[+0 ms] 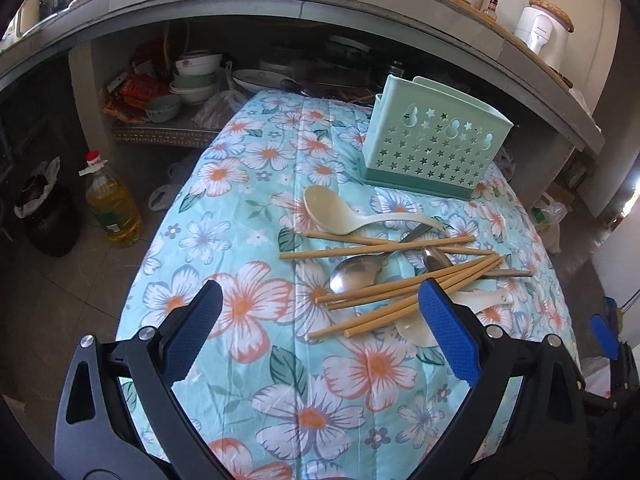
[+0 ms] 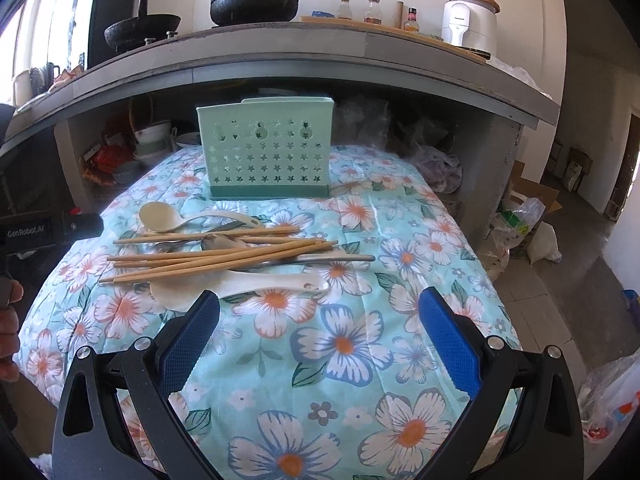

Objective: Organize utensils
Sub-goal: 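Grasp the cream ladle with the left tool while the right tool grasps the cream spatula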

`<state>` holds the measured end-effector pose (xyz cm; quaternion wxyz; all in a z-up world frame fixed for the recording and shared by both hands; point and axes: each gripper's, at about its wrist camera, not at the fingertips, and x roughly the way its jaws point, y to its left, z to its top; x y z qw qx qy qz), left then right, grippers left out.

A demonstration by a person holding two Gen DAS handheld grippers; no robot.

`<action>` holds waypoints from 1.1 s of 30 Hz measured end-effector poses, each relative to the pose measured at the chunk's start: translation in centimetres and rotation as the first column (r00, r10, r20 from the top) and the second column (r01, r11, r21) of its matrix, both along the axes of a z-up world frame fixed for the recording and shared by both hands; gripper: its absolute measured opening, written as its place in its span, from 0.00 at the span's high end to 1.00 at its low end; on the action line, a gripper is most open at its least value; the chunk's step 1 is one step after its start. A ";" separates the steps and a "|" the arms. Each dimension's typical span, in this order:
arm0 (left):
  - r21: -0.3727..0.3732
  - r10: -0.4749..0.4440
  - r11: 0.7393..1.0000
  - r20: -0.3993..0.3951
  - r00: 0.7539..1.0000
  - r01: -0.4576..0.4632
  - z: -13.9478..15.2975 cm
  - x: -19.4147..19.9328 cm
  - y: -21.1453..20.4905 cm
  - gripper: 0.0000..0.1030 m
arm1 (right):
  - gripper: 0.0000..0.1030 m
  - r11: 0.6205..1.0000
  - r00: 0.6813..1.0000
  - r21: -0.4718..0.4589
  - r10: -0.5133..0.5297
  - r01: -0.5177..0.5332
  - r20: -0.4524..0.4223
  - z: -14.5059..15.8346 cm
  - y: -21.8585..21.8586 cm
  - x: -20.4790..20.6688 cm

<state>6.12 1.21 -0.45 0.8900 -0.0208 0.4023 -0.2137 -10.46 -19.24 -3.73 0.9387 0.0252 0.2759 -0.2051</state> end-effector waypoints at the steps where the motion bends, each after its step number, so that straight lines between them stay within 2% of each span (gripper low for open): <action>1: -0.022 -0.002 1.000 -0.007 1.000 0.002 -0.1 0.3 0.0 0.08 | 0.06 1.000 1.000 0.001 0.013 -0.013 -0.003 -0.1 0.1 0.2; 4: -0.064 -0.015 0.998 -0.014 1.000 0.014 -0.4 1.1 -0.1 0.08 | 0.06 0.998 0.998 0.007 0.064 -0.064 -0.017 -0.7 0.6 1.0; 10: -0.062 -0.027 0.998 0.005 1.000 0.028 -0.4 3.2 -0.6 0.08 | 0.06 0.983 0.983 -0.005 0.181 -0.181 -0.038 -1.7 1.8 2.6; 15: -0.023 0.003 1.000 0.014 1.000 -0.003 0.1 7.0 -0.9 0.08 | 0.06 0.968 0.966 0.009 0.252 -0.252 -0.059 -2.3 2.4 3.7; 17: -0.034 -0.012 0.999 -0.028 1.000 0.011 0.0 8.7 -1.0 0.08 | 0.06 0.961 0.958 0.014 0.278 -0.277 -0.069 -2.5 2.6 4.2; 20: -0.050 -0.039 0.998 -0.130 0.991 0.033 -0.9 11.1 -1.6 0.09 | 0.06 0.951 0.948 0.007 0.308 -0.308 -0.087 -2.9 2.9 4.7; 21: -0.059 -0.048 0.998 -0.164 0.985 0.038 -1.2 11.7 -1.8 0.12 | 0.06 0.947 0.943 0.005 0.320 -0.321 -0.091 -2.9 3.0 4.9; 23: -0.082 -0.065 0.995 -0.215 0.975 0.048 -1.7 12.6 -2.2 0.27 | 0.06 0.940 0.936 0.009 0.339 -0.340 -0.098 -2.9 3.0 5.1; 25: -0.107 -0.072 0.993 -0.265 0.962 0.045 -2.2 13.6 -2.5 0.34 | 0.06 0.932 0.926 0.019 0.361 -0.361 -0.107 -3.0 3.0 5.3; 26: -0.120 -0.080 0.992 -0.295 0.952 0.046 -2.6 14.0 -2.7 0.42 | 0.06 0.928 0.921 0.023 0.372 -0.372 -0.113 -3.0 3.0 5.4; 29: -0.129 -0.089 0.990 -0.339 0.936 0.047 -3.4 14.7 -3.1 0.53 | 0.07 0.916 0.907 0.022 0.401 -0.401 -0.126 -3.0 3.2 5.7; 33: -0.113 -0.082 0.993 -0.390 0.917 0.041 -4.8 15.4 -3.5 0.65 | 0.14 0.907 0.898 -0.002 0.418 -0.422 -0.140 -3.0 3.8 6.1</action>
